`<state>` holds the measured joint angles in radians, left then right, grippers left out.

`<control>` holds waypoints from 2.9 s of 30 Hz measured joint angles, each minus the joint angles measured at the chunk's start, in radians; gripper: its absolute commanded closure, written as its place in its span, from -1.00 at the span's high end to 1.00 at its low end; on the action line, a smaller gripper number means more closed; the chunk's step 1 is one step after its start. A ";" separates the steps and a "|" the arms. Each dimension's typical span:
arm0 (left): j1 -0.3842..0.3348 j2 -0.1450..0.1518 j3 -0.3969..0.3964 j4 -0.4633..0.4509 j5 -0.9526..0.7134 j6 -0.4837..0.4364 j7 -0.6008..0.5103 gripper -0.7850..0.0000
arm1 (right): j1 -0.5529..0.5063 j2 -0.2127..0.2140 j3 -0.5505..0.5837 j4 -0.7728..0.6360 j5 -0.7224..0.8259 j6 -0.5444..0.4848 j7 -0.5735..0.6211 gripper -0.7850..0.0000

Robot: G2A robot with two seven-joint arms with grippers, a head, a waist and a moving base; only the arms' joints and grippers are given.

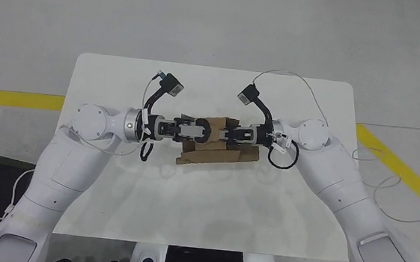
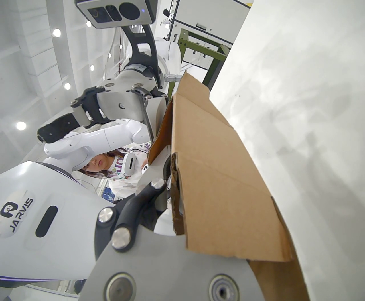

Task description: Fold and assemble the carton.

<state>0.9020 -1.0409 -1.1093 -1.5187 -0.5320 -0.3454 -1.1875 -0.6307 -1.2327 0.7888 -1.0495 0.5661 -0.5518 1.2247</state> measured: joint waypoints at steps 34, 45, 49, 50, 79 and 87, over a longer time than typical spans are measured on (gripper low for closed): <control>0.035 0.020 -0.111 0.034 0.105 -0.005 0.088 1.00 | -0.044 0.007 0.045 -0.103 -0.013 0.061 0.104 -1.00; 0.036 0.027 -0.144 0.056 0.127 -0.013 0.095 1.00 | -0.046 0.021 0.116 -0.051 -0.084 0.048 -0.020 -1.00; 0.045 0.026 -0.135 0.039 0.103 -0.002 0.083 1.00 | -0.054 0.022 0.123 -0.063 -0.101 0.062 -0.037 -1.00; 0.047 0.025 -0.131 0.033 0.097 0.000 0.080 1.00 | -0.055 0.021 0.121 -0.067 -0.106 0.066 -0.041 -1.00; 0.040 0.019 -0.097 0.016 0.094 -0.003 0.072 1.00 | -0.036 -0.010 0.049 -0.070 -0.044 0.048 0.092 -1.00; 0.041 0.016 -0.082 0.008 0.068 0.000 0.049 1.00 | -0.025 -0.019 0.027 -0.073 -0.042 0.057 0.100 -1.00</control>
<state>0.9432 -1.0253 -1.1915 -1.5106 -0.4637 -0.3459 -1.1387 -0.6554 -1.2519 0.8163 -1.1222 0.5242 -0.4951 1.3248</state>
